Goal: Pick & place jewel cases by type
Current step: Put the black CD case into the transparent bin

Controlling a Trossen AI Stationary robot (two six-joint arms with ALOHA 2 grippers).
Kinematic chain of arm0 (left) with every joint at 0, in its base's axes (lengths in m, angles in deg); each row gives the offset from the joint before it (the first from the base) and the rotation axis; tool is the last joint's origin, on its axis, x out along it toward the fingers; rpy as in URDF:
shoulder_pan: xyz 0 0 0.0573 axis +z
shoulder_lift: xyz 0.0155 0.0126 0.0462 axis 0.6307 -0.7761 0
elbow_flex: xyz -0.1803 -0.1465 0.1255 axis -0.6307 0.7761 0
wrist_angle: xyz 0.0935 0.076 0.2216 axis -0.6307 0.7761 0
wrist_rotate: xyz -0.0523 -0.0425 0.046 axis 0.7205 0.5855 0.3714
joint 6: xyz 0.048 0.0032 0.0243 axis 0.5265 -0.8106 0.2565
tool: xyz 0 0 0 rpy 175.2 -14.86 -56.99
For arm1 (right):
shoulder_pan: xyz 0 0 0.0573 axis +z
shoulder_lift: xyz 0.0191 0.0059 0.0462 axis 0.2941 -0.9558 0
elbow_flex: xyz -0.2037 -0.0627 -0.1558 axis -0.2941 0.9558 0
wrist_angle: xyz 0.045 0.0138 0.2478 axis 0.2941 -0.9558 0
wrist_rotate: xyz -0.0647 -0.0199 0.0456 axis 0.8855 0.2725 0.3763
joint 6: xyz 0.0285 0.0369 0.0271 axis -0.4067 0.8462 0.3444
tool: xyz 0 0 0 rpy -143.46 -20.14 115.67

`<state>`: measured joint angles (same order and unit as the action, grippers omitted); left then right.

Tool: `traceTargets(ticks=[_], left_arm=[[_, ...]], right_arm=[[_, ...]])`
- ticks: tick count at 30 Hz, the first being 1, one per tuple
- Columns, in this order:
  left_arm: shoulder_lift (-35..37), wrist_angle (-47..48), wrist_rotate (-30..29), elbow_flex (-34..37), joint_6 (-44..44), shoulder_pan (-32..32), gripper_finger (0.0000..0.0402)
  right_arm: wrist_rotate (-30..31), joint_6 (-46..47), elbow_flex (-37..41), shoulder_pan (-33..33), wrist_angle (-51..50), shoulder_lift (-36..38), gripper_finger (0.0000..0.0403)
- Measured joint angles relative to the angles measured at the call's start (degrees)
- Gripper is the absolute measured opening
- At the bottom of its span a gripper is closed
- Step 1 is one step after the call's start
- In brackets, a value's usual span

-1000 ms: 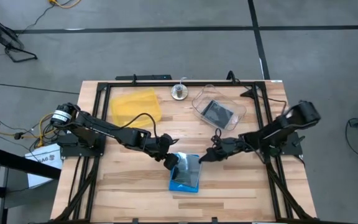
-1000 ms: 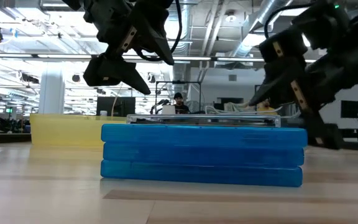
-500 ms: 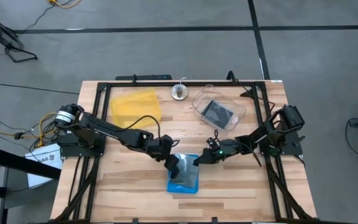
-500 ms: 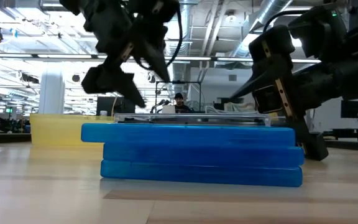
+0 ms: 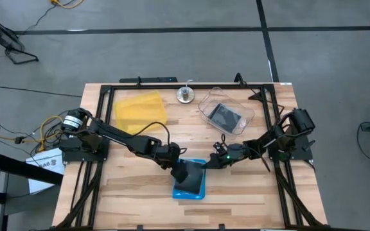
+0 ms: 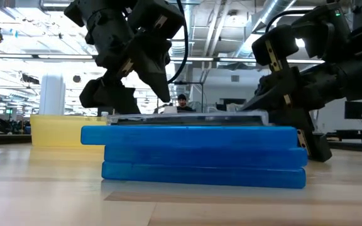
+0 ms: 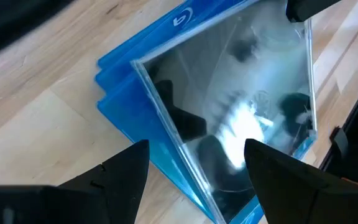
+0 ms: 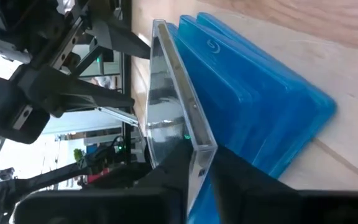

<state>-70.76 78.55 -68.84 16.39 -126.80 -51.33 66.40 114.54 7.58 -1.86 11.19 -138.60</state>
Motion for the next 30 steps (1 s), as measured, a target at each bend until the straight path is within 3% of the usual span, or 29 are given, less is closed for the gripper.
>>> traceTargets(ticks=[8,12,30], left_arm=[[0.83,-0.93,2.95,0.0,0.83,1.65,0.0255],[4.73,-1.02,3.54,0.0,2.36,3.86,0.0255],[32.59,2.57,-11.35,-0.02,8.1,11.37,0.0255]], right_arm=[[0.04,-1.88,0.11,-0.07,2.69,-0.22,0.0034],[0.02,-2.33,0.18,-0.07,4.0,-0.27,0.0026],[0.5,-5.77,-3.7,-3.4,22.2,0.04,0.0026]])
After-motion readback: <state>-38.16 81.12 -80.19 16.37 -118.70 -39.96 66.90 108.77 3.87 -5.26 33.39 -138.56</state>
